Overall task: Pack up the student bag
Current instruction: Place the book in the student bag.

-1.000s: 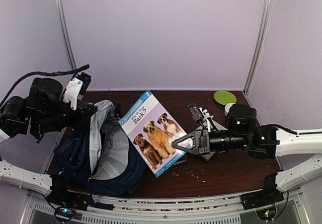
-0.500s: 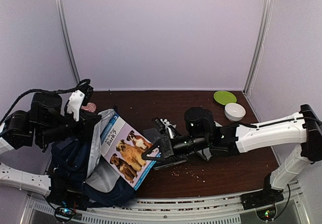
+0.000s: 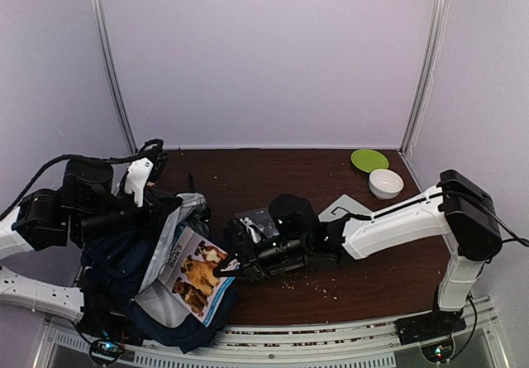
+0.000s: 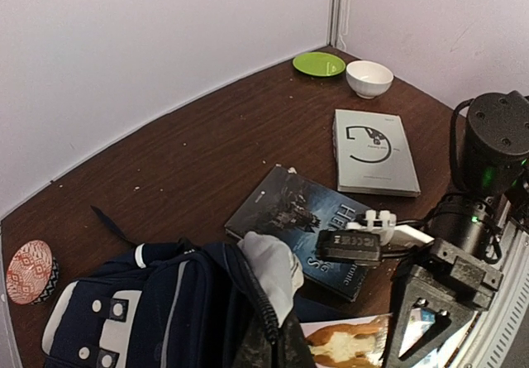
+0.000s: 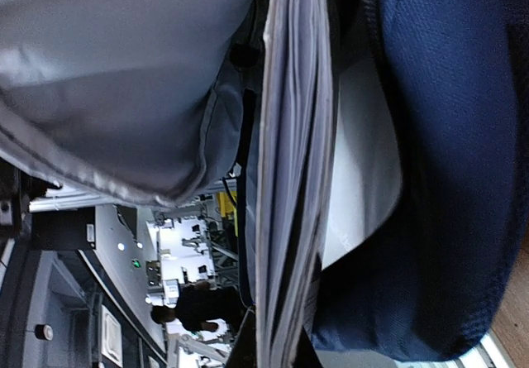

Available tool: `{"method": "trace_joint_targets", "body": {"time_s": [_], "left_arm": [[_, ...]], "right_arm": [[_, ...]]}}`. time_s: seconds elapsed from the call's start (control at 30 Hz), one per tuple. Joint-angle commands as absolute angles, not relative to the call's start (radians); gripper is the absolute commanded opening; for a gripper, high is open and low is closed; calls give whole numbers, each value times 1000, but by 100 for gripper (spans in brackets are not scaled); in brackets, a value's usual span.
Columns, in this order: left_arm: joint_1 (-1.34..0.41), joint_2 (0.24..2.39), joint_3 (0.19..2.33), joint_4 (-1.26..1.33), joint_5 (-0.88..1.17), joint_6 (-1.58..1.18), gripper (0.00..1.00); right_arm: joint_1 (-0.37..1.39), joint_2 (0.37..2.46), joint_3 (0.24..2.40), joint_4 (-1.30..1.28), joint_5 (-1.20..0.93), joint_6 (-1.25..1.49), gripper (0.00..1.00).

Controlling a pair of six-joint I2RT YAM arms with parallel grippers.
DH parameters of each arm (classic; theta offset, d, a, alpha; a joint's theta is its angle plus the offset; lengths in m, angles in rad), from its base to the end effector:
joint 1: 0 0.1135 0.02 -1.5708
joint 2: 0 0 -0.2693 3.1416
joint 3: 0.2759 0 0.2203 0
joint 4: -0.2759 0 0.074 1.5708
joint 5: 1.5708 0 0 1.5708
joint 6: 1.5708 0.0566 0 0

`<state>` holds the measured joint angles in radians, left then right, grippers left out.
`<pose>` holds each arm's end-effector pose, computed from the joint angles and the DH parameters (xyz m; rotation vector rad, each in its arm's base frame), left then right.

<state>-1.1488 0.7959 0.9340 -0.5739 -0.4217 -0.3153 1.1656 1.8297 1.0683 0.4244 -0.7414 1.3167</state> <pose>0.0814 -0.1248 0.3415 0.5563 1.9261 -0.5301 0.1198 0.3763 0.2327 0.4468 -2.2811 -1.7857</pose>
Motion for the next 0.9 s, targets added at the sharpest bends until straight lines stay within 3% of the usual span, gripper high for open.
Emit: {"method": "trace_joint_targets", "body": {"time_s": [0.0,0.23,0.67,0.87], "left_arm": [[-1146,812,976,-296,-385,-327,0],[-1146,804,965,-281,-396,-362,0],[-1147,751,941,-295,-423,-368,0],[-1147,750,962,-277,-370,-385,0]], "right_arm": [[1174,1881,1130,727,-718,1487,0],[1154,1945,1106,1106,-661,1695,0],[1157,1871,1102,1114,-774,1624,0],[1158,1972,1171,1105,-771,1639,0]]}}
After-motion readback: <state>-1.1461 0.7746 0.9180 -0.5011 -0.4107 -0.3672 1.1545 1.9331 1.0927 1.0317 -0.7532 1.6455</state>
